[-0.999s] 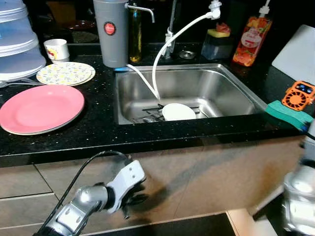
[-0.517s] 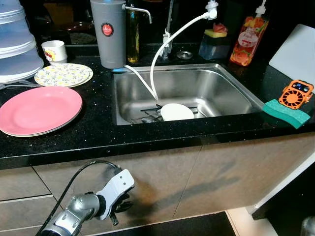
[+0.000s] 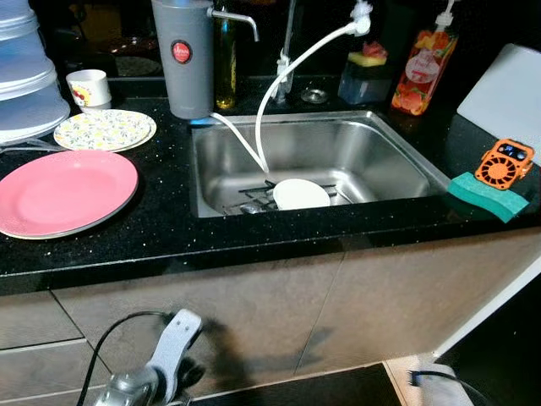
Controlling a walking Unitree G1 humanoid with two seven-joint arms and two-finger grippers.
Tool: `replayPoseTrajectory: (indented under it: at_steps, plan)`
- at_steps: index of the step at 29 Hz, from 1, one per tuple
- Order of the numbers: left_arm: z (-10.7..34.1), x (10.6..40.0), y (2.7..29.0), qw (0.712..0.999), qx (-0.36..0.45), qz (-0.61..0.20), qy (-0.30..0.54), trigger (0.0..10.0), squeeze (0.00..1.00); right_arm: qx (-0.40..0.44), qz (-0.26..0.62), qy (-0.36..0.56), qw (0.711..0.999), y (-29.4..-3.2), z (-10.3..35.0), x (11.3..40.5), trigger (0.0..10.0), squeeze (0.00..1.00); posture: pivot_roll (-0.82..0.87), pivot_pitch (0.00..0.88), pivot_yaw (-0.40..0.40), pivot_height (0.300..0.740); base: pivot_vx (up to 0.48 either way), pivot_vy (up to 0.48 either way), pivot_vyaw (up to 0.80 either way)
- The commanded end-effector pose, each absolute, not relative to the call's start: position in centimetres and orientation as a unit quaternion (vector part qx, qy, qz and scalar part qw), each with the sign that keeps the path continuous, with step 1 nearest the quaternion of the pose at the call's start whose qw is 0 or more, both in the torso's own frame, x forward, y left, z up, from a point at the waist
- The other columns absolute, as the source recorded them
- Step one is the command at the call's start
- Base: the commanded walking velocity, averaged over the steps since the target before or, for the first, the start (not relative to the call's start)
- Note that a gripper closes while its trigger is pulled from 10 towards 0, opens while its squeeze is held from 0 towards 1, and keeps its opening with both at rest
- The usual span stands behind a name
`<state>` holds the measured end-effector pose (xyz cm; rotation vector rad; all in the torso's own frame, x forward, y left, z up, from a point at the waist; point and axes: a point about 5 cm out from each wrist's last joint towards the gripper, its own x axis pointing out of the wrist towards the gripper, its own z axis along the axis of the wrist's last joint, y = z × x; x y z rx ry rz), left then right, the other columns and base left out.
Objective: Kitchen organization
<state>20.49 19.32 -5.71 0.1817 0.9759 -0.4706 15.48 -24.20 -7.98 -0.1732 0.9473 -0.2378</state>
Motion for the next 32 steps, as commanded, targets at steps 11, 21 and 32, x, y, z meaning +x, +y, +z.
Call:
replayPoseTrajectory:
  at_steps: [11, 21, 32]
  plan:
    - [-7.3, 19.7, 20.5, 0.879, 0.132, -0.038, 0.457, 10.0, 0.0, -0.104, -0.011, 0.502, 0.859, -22.2, -9.2, 14.8, 10.0, 0.0, 0.04, 0.0, -0.055, 0.74, 0.0, 0.0, 0.0]
    - [-7.6, 19.4, 18.4, 0.892, 0.138, -0.074, 0.423, 10.0, 0.0, -0.034, -0.026, 0.483, 0.875, -21.3, -9.0, 15.8, 10.0, 0.0, 0.03, 0.0, -0.066, 0.74, 0.0, 0.0, 0.0]
    - [-7.7, 18.5, 21.2, 0.894, 0.096, -0.024, 0.438, 10.0, 0.0, 0.005, -0.045, 0.471, 0.881, -21.6, -8.8, 16.1, 10.0, 0.0, 0.05, 0.0, -0.081, 0.74, 0.0, 0.0, 0.0]
